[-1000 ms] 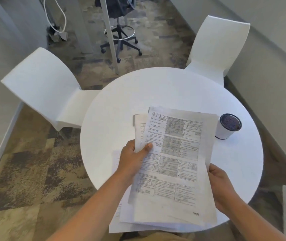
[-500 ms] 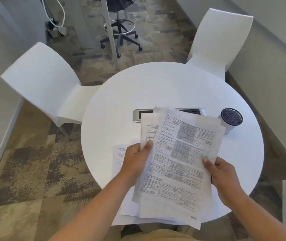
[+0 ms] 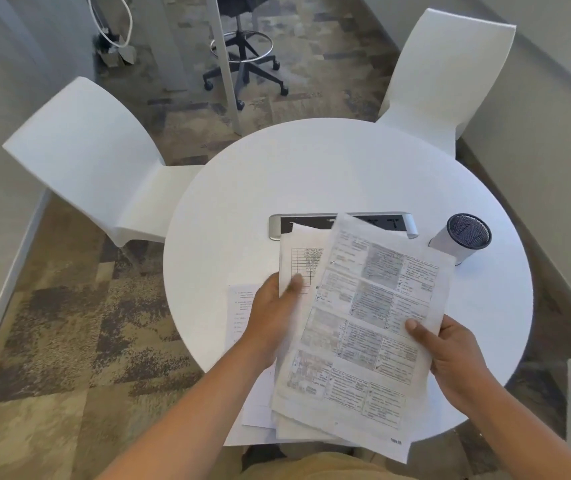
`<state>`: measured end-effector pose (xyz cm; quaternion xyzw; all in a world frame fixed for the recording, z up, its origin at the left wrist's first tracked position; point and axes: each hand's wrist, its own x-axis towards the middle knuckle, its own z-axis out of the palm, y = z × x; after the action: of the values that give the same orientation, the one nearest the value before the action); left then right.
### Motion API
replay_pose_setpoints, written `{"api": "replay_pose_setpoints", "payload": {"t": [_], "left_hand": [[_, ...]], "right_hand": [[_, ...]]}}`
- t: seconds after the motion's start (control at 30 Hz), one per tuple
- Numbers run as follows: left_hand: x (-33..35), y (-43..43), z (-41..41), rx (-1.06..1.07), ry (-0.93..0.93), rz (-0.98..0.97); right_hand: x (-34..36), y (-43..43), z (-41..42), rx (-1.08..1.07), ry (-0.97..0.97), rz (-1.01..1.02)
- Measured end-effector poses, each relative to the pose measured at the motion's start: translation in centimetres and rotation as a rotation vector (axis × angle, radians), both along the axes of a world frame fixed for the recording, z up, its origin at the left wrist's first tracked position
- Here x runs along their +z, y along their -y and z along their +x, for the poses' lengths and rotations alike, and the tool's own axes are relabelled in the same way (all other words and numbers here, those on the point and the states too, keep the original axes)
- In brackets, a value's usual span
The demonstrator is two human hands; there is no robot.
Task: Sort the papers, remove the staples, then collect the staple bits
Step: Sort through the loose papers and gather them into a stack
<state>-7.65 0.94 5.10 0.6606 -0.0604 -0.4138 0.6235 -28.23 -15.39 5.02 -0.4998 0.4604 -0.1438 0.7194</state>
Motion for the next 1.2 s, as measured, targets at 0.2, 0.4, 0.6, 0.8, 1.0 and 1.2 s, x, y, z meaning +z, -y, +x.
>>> {"api": "replay_pose_setpoints", "payload": {"t": [0.2,0.4,0.6,0.8,1.0,1.2], "left_hand": [[0.4,0.8,0.3,-0.210,-0.059,-0.043],[0.3,1.5,0.7,-0.186,-0.039,-0.055],[-0.3,1.6,0.3,-0.150,-0.138,0.081],[-1.4,1.2,-0.8,-0.055,-0.432,0.075],[-2.3,1.3,-1.8,-0.154,-0.247,0.077],[0.1,2.3,-1.3,-0.156,0.053,-0.097]], "right_hand": [[0.7,0.8,0.9,0.230,0.021,-0.019],[1.3,0.4,1.9,0.117,-0.125,-0.169],[1.2,1.0,1.5,0.126,-0.161,0.053],[-0.3,0.8,0.5,0.120,-0.252,0.051],[0.0,0.3,0.9,0.024,-0.168,0.022],[1.9,0.1,2.1,-0.028,-0.005,-0.145]]}}
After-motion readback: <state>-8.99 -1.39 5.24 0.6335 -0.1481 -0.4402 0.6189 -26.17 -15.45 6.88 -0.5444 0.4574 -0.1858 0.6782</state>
